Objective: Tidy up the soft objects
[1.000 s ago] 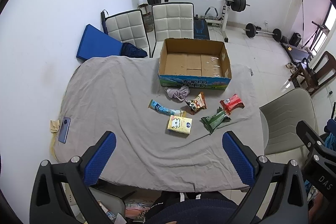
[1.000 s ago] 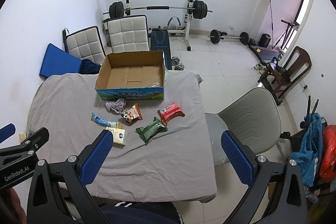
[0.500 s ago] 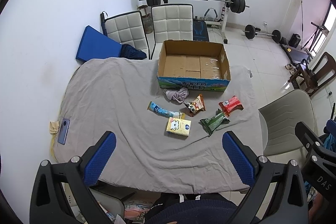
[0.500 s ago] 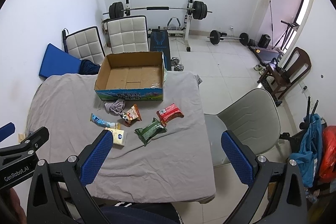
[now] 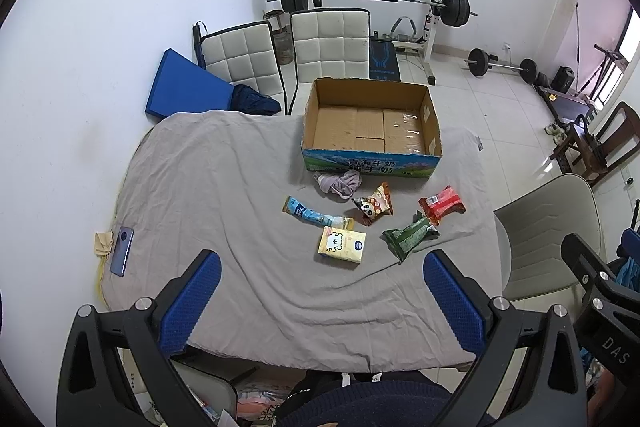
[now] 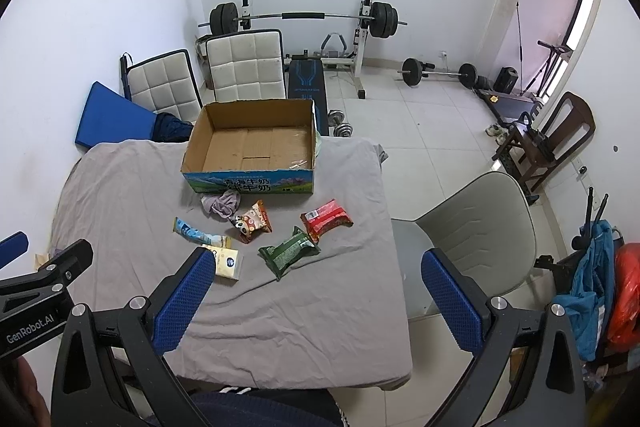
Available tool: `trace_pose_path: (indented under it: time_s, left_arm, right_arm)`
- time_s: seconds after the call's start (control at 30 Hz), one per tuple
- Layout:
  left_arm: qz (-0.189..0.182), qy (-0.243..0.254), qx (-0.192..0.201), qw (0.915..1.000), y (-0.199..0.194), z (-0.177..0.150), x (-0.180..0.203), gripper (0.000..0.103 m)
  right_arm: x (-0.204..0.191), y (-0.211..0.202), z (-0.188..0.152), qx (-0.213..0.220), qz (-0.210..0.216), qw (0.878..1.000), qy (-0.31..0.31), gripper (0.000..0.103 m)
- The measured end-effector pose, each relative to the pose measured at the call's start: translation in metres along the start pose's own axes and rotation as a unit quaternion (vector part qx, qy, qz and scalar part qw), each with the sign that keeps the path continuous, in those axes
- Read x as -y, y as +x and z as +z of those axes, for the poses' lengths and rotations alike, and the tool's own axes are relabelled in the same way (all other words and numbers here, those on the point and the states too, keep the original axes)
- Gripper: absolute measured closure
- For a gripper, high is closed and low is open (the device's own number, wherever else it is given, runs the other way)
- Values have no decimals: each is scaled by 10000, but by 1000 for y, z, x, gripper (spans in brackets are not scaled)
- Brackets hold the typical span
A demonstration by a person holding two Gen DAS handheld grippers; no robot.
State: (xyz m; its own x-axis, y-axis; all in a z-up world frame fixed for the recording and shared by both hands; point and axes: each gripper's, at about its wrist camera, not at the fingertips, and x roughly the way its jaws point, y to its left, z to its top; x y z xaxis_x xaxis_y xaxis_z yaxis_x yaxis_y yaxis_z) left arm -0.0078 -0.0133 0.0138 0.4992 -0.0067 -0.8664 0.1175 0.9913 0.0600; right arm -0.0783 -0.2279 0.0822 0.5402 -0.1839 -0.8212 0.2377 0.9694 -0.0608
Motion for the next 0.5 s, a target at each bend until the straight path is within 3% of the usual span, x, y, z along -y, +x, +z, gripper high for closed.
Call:
trace_pose_path:
  time_s: [0.5]
  left_arm:
    - [-35,-37,-45,10000,8,7,-5,0]
  right_arm:
    - [-4,1,2,-2,-12,10000,-66,0]
